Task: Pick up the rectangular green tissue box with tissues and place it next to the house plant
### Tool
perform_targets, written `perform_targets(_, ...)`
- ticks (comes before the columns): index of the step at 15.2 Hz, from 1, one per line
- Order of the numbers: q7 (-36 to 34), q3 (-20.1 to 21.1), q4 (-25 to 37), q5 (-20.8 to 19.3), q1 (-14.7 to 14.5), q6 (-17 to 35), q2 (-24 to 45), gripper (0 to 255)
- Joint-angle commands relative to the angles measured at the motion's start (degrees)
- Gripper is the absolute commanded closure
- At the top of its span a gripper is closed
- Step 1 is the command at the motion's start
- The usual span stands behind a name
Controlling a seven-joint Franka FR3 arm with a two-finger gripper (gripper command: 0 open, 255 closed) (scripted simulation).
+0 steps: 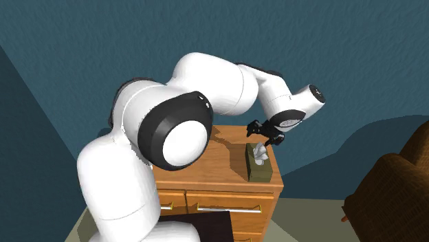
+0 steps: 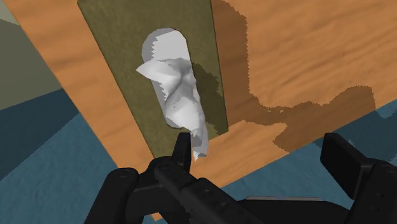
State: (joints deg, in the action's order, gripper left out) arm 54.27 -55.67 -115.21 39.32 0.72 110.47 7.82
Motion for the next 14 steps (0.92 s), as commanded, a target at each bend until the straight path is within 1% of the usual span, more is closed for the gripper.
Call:
perform_targets(1,4.6,0.4,3.6,6.8,3.8,-3.4,6.8,0)
perform_targets(2,6.2,1.2,5.8,9.6,6.3,-5.2,10.0,0)
perform_targets(3,7.0,2.0,7.0,11.0,7.9,-6.1,11.7,0)
perform_targets(10,8.4,3.9,4.9,13.9,7.3,-2.7,13.7,0)
perform_targets(14,8.5,4.1,4.8,14.1,7.2,-2.5,13.9,0)
